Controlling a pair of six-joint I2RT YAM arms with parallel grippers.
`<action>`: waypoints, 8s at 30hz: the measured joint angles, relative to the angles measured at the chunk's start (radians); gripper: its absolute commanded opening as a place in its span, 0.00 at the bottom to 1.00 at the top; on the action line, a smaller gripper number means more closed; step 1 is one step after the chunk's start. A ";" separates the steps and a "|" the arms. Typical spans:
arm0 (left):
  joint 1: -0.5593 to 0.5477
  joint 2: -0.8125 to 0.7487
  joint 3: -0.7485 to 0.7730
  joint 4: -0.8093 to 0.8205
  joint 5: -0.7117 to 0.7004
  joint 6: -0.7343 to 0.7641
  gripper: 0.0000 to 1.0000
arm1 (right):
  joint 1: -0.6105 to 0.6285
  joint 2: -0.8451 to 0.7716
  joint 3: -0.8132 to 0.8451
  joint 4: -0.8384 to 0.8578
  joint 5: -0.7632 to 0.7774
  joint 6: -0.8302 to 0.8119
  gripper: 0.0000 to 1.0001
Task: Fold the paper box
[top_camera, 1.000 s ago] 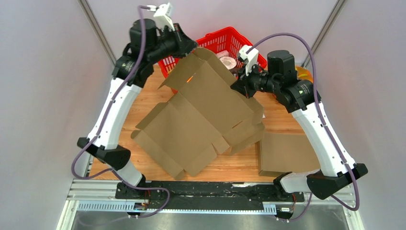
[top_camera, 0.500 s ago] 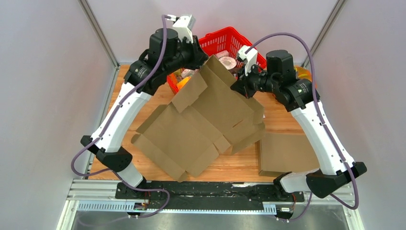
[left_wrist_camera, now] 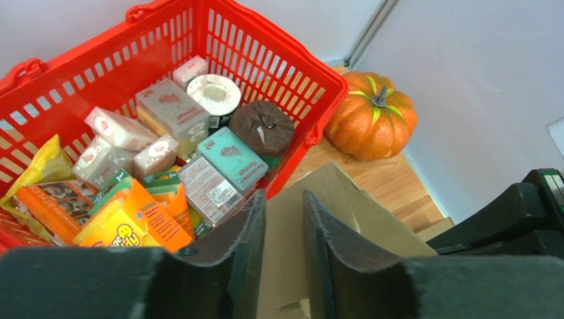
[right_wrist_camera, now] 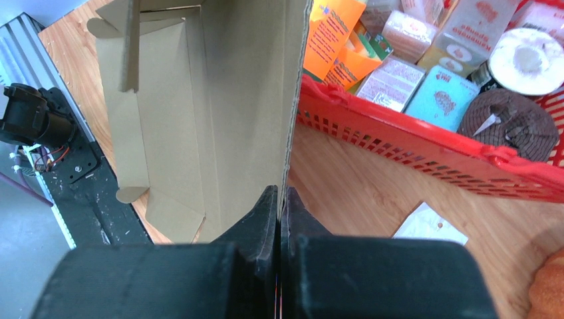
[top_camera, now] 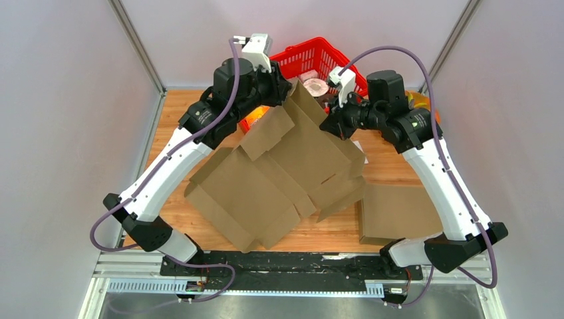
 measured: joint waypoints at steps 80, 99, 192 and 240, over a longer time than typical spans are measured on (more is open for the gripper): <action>0.051 0.040 0.253 -0.296 0.017 0.251 0.24 | 0.004 0.021 0.029 0.048 -0.051 -0.037 0.00; 0.001 -0.036 0.320 -0.274 -0.107 0.298 0.34 | 0.004 0.021 0.030 0.048 -0.050 -0.035 0.00; 0.051 -0.787 -1.022 -0.333 -0.118 -0.034 0.81 | 0.127 -0.104 -0.172 -0.081 0.200 -0.305 0.00; 0.204 -1.053 -1.210 -0.319 0.243 -0.362 0.62 | 0.415 0.163 -0.273 0.183 0.649 -0.443 0.00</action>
